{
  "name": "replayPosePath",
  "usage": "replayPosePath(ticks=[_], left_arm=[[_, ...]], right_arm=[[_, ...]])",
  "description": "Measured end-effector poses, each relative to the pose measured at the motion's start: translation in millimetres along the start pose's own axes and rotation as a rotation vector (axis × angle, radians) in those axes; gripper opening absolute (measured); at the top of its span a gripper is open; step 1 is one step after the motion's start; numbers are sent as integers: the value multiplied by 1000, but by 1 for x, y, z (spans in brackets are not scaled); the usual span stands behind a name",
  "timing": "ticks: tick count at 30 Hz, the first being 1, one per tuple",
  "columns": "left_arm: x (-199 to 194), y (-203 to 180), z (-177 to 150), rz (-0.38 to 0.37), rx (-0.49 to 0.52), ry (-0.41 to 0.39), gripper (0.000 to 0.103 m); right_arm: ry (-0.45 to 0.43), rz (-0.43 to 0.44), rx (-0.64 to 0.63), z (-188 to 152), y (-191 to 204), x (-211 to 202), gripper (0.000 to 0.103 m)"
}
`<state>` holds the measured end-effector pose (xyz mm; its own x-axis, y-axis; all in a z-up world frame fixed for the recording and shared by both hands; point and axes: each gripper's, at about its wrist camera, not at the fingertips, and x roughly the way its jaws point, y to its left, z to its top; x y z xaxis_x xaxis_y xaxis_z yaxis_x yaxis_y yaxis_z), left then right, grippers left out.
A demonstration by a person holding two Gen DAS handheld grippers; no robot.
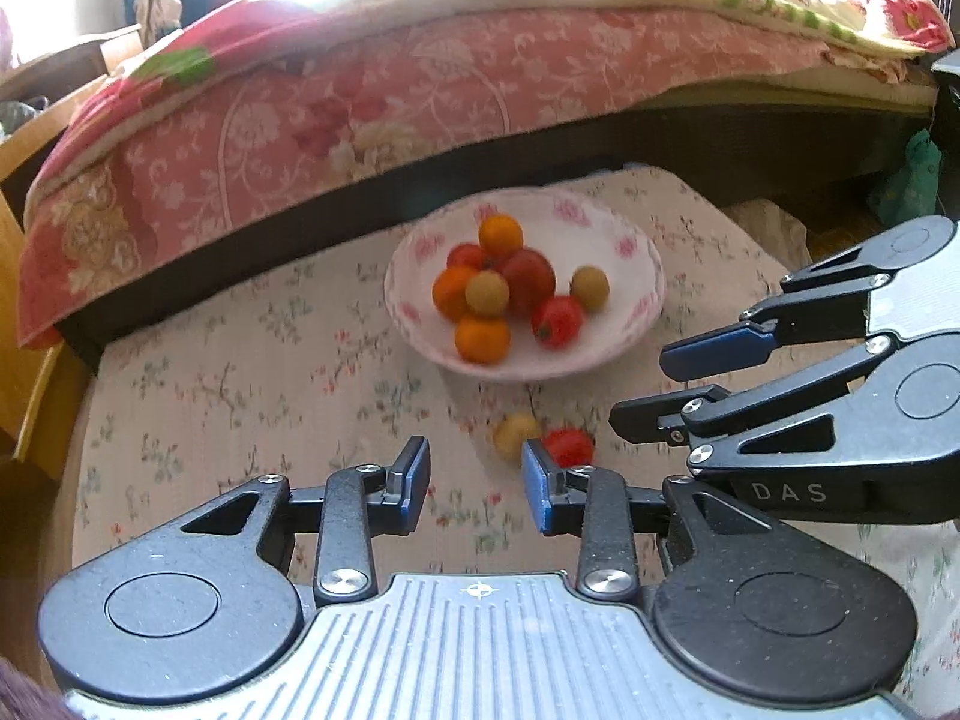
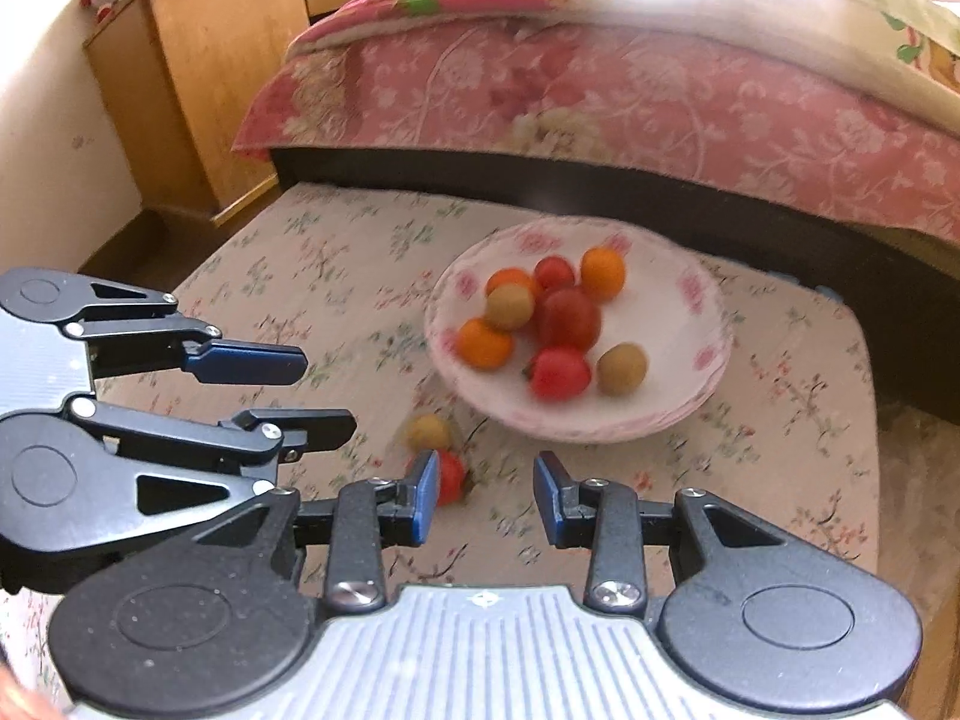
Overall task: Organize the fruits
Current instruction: 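Withdraw both tools toward the last cherry tomato and kiwi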
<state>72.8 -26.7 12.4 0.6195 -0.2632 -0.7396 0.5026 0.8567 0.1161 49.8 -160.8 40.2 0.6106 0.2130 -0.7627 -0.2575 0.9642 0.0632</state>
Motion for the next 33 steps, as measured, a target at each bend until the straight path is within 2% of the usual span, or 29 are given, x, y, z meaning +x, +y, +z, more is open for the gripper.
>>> replayPosePath(ticks=[15, 22, 28, 33], left_arm=[[10, 19, -23, -10, -14, 51, 47], [17, 29, -28, -3, -32, 73, 47], [21, 29, -23, -6, -28, 64, 49], [28, 23, -20, -17, -13, 65, 49]], right_arm=[[52, 48, -99, -6, 19, 28, 40], [72, 37, -131, -4, 23, 49, 41], [100, 31, -121, -6, 21, 58, 40], [96, 29, -102, -8, 15, 52, 36]])
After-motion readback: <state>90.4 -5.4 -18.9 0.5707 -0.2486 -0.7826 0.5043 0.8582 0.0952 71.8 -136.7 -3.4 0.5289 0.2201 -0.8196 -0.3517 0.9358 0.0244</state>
